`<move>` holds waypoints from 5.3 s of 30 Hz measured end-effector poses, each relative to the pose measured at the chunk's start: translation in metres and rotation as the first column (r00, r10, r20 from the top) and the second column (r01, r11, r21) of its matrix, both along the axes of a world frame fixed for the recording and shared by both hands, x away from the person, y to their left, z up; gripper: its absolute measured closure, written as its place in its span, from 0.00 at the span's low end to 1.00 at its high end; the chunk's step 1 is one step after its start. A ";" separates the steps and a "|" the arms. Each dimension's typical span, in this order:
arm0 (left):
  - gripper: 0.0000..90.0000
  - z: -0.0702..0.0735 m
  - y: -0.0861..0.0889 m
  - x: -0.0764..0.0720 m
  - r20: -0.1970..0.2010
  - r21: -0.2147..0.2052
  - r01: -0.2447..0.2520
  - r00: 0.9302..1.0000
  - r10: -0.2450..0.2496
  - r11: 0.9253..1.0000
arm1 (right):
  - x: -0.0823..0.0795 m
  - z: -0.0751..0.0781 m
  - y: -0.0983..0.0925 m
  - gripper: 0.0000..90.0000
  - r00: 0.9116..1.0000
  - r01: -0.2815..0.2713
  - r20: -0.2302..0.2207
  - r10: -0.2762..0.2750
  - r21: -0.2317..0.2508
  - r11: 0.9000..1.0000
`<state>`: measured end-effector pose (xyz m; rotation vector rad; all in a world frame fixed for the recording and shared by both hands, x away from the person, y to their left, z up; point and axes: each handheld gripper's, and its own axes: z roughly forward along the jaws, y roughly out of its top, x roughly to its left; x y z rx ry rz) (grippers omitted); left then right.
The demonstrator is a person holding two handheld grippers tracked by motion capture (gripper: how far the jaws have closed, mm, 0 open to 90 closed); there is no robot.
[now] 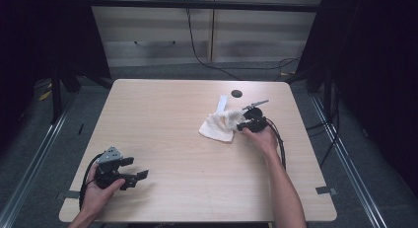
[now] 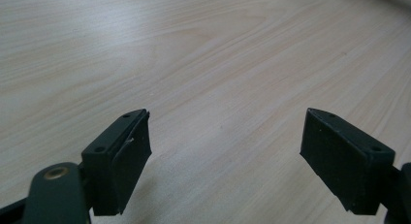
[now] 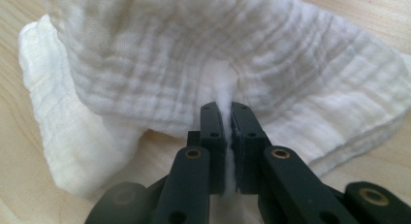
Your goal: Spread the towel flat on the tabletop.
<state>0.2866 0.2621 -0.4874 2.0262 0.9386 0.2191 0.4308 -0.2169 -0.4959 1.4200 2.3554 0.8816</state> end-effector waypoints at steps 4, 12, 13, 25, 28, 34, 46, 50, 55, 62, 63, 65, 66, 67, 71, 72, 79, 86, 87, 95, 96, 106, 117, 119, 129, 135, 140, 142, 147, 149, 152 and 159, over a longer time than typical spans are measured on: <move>0.19 0.000 0.000 0.001 -0.002 0.006 -0.006 1.000 0.006 1.000 | -0.003 0.000 0.000 0.95 1.000 -0.012 0.003 0.012 0.010 1.000; 0.20 0.000 -0.001 -0.001 0.006 -0.004 -0.002 1.000 0.002 1.000 | -0.016 -0.002 0.002 0.95 0.999 -0.034 0.012 0.034 0.031 0.999; 0.22 0.000 -0.001 0.000 0.004 -0.009 -0.003 1.000 0.003 1.000 | -0.019 -0.002 0.003 0.95 0.999 -0.041 0.015 0.040 0.040 0.998; 0.27 0.000 0.001 0.003 -0.010 -0.041 -0.035 0.999 0.035 0.999 | -0.037 -0.003 0.007 0.95 0.997 -0.079 0.023 0.078 0.062 0.995; 0.32 0.001 0.000 0.001 0.001 -0.050 -0.026 1.000 0.026 0.998 | -0.042 -0.004 0.009 0.95 0.996 -0.088 0.031 0.086 0.068 0.994; 0.44 0.000 -0.004 0.000 0.035 -0.008 -0.006 0.999 0.007 1.000 | -0.054 -0.004 0.015 0.95 0.993 -0.115 0.037 0.113 0.066 0.991; 0.46 0.006 -0.009 -0.002 -0.004 -0.010 0.046 0.999 -0.046 0.999 | -0.078 -0.006 0.027 0.95 0.988 -0.151 0.043 0.147 0.111 0.982; 0.38 0.006 -0.013 -0.003 -0.024 -0.006 0.055 0.998 -0.055 0.998 | -0.085 -0.005 0.033 0.95 0.983 -0.183 0.040 0.179 0.103 0.978; 0.37 0.007 -0.013 -0.004 0.008 -0.028 0.055 0.998 -0.055 0.998 | -0.096 -0.004 0.043 0.95 0.977 -0.211 0.035 0.209 0.095 0.973; 0.38 0.005 -0.016 -0.002 -0.002 -0.035 0.079 0.997 -0.079 0.996 | -0.110 -0.004 0.055 0.95 0.968 -0.251 0.028 0.249 0.112 0.962; 0.38 0.005 -0.016 -0.002 -0.001 -0.031 0.081 0.997 -0.081 0.996 | -0.112 -0.004 0.057 0.95 0.968 -0.253 0.028 0.251 0.109 0.961; 0.37 0.005 -0.019 -0.003 0.006 -0.031 0.090 0.996 -0.090 0.995 | -0.118 -0.003 0.064 0.95 0.964 -0.267 0.031 0.265 0.109 0.958; 0.37 0.006 -0.020 -0.003 0.007 -0.031 0.093 0.996 -0.093 0.995 | -0.118 -0.003 0.064 0.95 0.964 -0.267 0.031 0.265 0.109 0.958; 0.37 0.006 -0.022 -0.003 0.005 -0.033 0.102 0.995 -0.101 0.994 | -0.120 -0.004 0.066 0.95 0.964 -0.267 0.034 0.265 0.112 0.957; 0.36 0.005 -0.028 -0.006 0.024 -0.010 0.102 0.995 -0.102 0.995 | -0.129 -0.005 0.073 0.95 0.963 -0.269 0.047 0.265 0.125 0.955; 0.43 0.004 -0.031 -0.008 0.024 -0.012 0.106 0.994 -0.106 0.994 | -0.132 -0.004 0.075 0.95 0.960 -0.280 0.040 0.277 0.122 0.952; 0.52 -0.002 -0.054 -0.008 -0.019 -0.013 0.176 0.984 -0.176 0.984 | -0.141 -0.004 0.083 0.88 0.949 -0.316 0.047 0.313 0.125 0.940; 0.50 -0.003 -0.066 -0.008 -0.054 -0.033 0.189 0.980 -0.191 0.981 | -0.144 0.013 0.077 0.70 0.947 -0.318 0.093 0.307 0.137 0.938; 0.51 -0.003 -0.068 -0.007 -0.057 -0.029 0.196 0.979 -0.197 0.980 | -0.144 0.017 0.073 0.69 0.949 -0.309 0.113 0.295 0.140 0.941; 0.52 -0.002 -0.072 -0.004 -0.058 -0.047 0.183 0.981 -0.186 0.982 | -0.155 0.026 0.033 0.62 0.967 -0.229 0.156 0.202 0.184 0.956; 0.52 -0.003 -0.072 -0.003 -0.060 -0.044 0.179 0.982 -0.181 0.983 | -0.155 0.026 0.033 0.62 0.967 -0.229 0.156 0.202 0.184 0.956; 0.63 -0.012 -0.078 -0.006 -0.065 0.031 0.217 0.974 -0.215 0.976 | -0.152 0.017 0.028 0.59 0.972 -0.208 0.143 0.184 0.175 0.962; 0.85 -0.014 -0.081 -0.009 -0.016 0.114 0.215 0.977 -0.215 0.970 | -0.152 0.017 0.027 0.58 0.973 -0.201 0.154 0.174 0.185 0.962; 0.92 -0.014 -0.080 -0.007 -0.020 0.112 0.217 0.976 -0.217 0.970 | -0.152 0.016 0.026 0.57 0.973 -0.197 0.153 0.170 0.180 0.964; 0.98 -0.010 -0.075 -0.004 -0.033 0.058 0.227 0.974 -0.226 0.972 | -0.149 0.018 0.022 0.57 0.976 -0.178 0.159 0.150 0.181 0.967; 0.98 0.008 -0.066 0.000 0.001 0.005 0.204 0.979 -0.204 0.979 | -0.149 0.023 0.019 0.55 0.975 -0.176 0.170 0.144 0.189 0.966; 0.98 0.035 -0.065 0.004 0.072 -0.048 0.197 0.979 -0.193 0.979 | -0.149 0.025 0.017 0.54 0.975 -0.169 0.173 0.136 0.190 0.967; 0.98 0.046 -0.066 0.009 0.098 -0.071 0.184 0.979 -0.177 0.980 | -0.149 0.025 0.017 0.54 0.976 -0.165 0.173 0.132 0.192 0.968; 0.98 0.065 -0.061 0.020 0.135 -0.115 0.145 0.982 -0.129 0.983 | -0.150 0.026 0.016 0.54 0.974 -0.169 0.180 0.135 0.187 0.968; 0.98 0.067 -0.057 0.028 0.128 -0.118 0.129 0.985 -0.113 0.985 | -0.149 0.027 0.016 0.54 0.974 -0.171 0.182 0.137 0.186 0.968; 0.98 0.058 -0.053 0.038 0.113 -0.105 0.102 0.989 -0.090 0.989 | -0.146 0.027 0.017 0.54 0.975 -0.171 0.176 0.139 0.182 0.968; 0.98 0.038 -0.043 0.050 0.071 -0.085 0.056 0.996 -0.050 0.995 | -0.114 0.021 0.021 0.57 0.977 -0.171 0.157 0.146 0.156 0.973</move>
